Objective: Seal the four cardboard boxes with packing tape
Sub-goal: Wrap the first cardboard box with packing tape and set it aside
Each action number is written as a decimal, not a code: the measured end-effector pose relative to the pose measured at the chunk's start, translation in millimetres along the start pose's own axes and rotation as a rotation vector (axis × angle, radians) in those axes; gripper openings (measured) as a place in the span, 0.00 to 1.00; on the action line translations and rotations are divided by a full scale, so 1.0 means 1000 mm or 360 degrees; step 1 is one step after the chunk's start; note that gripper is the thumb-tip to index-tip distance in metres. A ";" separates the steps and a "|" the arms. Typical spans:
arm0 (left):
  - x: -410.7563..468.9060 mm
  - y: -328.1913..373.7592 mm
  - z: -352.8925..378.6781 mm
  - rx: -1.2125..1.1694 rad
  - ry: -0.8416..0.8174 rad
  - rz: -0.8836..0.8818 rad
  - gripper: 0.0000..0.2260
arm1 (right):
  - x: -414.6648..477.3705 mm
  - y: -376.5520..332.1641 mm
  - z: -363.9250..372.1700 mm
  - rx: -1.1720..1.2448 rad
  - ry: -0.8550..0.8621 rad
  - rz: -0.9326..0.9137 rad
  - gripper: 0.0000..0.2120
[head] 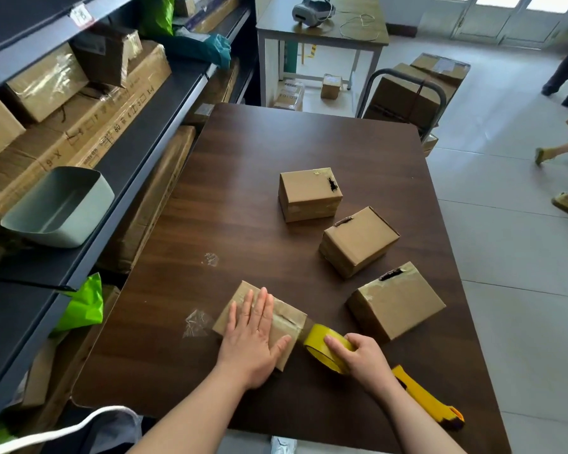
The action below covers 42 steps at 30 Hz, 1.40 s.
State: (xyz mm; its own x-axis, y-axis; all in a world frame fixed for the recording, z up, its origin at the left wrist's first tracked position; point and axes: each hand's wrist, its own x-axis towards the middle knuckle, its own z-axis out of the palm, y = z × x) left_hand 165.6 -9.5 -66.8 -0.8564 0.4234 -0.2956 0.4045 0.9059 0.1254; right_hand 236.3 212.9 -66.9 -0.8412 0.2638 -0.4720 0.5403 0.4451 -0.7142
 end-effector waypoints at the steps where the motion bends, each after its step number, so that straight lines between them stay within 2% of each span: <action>1: 0.002 -0.002 -0.003 0.0036 0.0025 0.0001 0.36 | -0.002 0.006 0.001 -0.0008 0.0004 0.0014 0.21; 2: 0.004 -0.004 -0.005 0.0067 -0.0022 0.0028 0.36 | -0.006 0.012 0.000 -0.0034 0.0028 0.0028 0.21; 3: 0.007 -0.007 -0.004 0.0095 0.0061 0.0096 0.38 | -0.010 0.018 0.000 -0.0051 0.0065 0.0044 0.22; 6: 0.010 -0.014 -0.009 0.0007 -0.0020 0.0119 0.40 | -0.020 0.028 0.003 0.0039 0.0112 0.0076 0.22; 11: 0.019 -0.022 -0.016 0.0217 -0.0165 0.0227 0.37 | -0.020 0.032 0.013 0.0130 0.0088 0.0097 0.20; 14: 0.027 -0.030 -0.013 0.0305 0.0067 0.0288 0.35 | -0.024 0.031 0.016 0.0197 0.0074 0.0078 0.19; 16: 0.024 -0.028 -0.014 0.0308 0.0203 0.0230 0.32 | -0.026 0.027 0.017 0.0232 0.0052 0.0057 0.18; 20: 0.003 -0.005 -0.011 0.0052 0.0448 0.0029 0.30 | -0.031 0.021 0.021 0.0287 0.0048 0.0044 0.13; 24: -0.018 0.004 -0.002 -0.0069 0.0467 0.0098 0.26 | -0.035 0.014 0.024 0.0303 0.0032 0.0064 0.10; 26: -0.020 0.007 -0.002 -0.0159 0.0533 -0.0046 0.22 | -0.037 0.012 0.025 0.0313 0.0023 0.0079 0.10; 29: -0.032 0.023 -0.010 -0.0492 0.0514 -0.0295 0.08 | -0.042 0.008 0.027 0.0339 -0.0008 0.0095 0.09; 30: -0.037 0.031 -0.012 -0.0657 0.0388 -0.0374 0.08 | -0.043 0.007 0.028 0.0344 -0.0024 0.0097 0.08; 32: -0.042 0.047 -0.012 -0.0993 0.0029 -0.0587 0.14 | -0.045 0.005 0.030 0.0361 -0.0047 0.0094 0.07; 35: -0.035 0.064 -0.005 -0.1980 -0.0360 -0.0974 0.17 | -0.046 0.005 0.032 0.0375 -0.0058 0.0084 0.07; 37: -0.026 0.069 -0.001 -0.2386 -0.0391 -0.1106 0.18 | -0.047 0.006 0.031 0.0345 -0.0077 0.0061 0.08; 39: -0.020 0.071 0.000 -0.2549 -0.0323 -0.1152 0.18 | -0.047 0.010 0.029 0.0274 -0.0095 0.0035 0.09; 40: -0.018 0.071 0.000 -0.2587 -0.0295 -0.1169 0.19 | -0.047 0.012 0.026 0.0239 -0.0057 0.0014 0.08; 42: -0.016 0.070 0.001 -0.2622 -0.0272 -0.1177 0.21 | -0.044 0.023 0.016 0.0109 0.0200 -0.0018 0.05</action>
State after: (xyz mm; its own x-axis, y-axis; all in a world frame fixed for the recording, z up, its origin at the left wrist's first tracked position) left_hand 207.7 46.9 -54.6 -0.6107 0.0626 -0.7894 -0.7903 0.0145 0.6126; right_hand 286.2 197.7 -70.7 -0.8412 0.3660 -0.3981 0.5271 0.3901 -0.7550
